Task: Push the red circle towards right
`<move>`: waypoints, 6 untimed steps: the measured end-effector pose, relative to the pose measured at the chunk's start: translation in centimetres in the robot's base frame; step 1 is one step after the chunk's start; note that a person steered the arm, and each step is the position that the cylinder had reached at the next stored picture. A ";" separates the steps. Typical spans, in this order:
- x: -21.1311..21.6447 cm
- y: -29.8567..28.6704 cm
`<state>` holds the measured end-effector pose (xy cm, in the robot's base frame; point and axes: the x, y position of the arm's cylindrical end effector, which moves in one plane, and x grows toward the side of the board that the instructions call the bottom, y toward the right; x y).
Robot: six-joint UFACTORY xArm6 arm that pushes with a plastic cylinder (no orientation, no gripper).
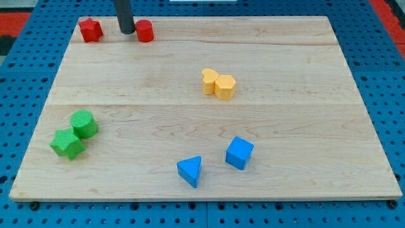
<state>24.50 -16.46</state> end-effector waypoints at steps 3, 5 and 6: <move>-2.2 9.1; 1.2 12.5; 0.3 18.0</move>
<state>24.80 1.53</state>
